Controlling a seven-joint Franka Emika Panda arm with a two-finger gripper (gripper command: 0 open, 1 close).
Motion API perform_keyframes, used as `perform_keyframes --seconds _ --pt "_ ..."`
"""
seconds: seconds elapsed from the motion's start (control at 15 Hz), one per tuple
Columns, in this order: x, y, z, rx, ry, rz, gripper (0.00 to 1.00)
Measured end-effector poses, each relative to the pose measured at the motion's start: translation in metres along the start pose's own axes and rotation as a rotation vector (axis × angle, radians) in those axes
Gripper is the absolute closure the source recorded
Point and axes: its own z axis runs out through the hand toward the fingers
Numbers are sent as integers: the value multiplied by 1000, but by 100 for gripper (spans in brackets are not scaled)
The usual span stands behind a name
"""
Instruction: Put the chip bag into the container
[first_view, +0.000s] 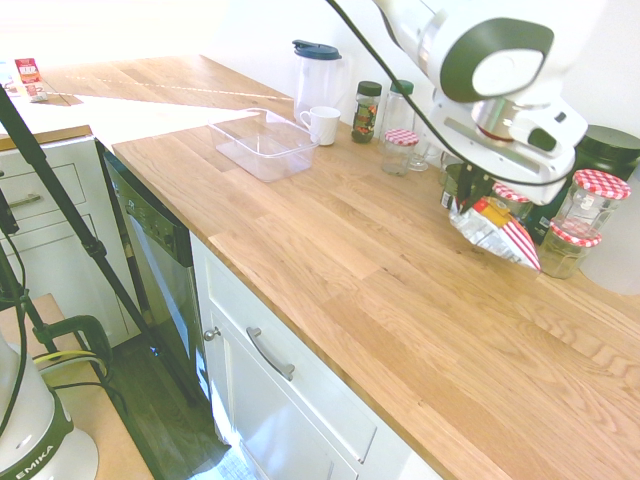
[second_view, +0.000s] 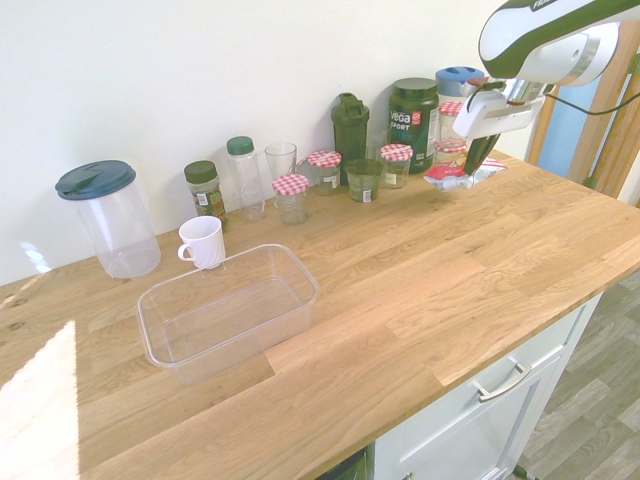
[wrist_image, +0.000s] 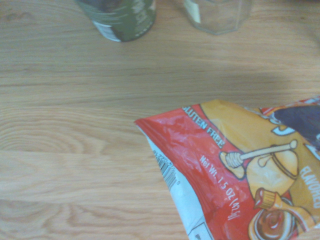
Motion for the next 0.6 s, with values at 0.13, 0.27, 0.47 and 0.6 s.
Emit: perform_keyframes --seconds 0.13,0.27,0.47,0.6 --pt "-47 -23 -22 -25 40 -32 100" --pt "-103 -55 -38 -52 75 -69 100" --pt "-193 -121 -52 -71 128 -139 100" --pt "-251 -163 -54 -84 157 -189 100"
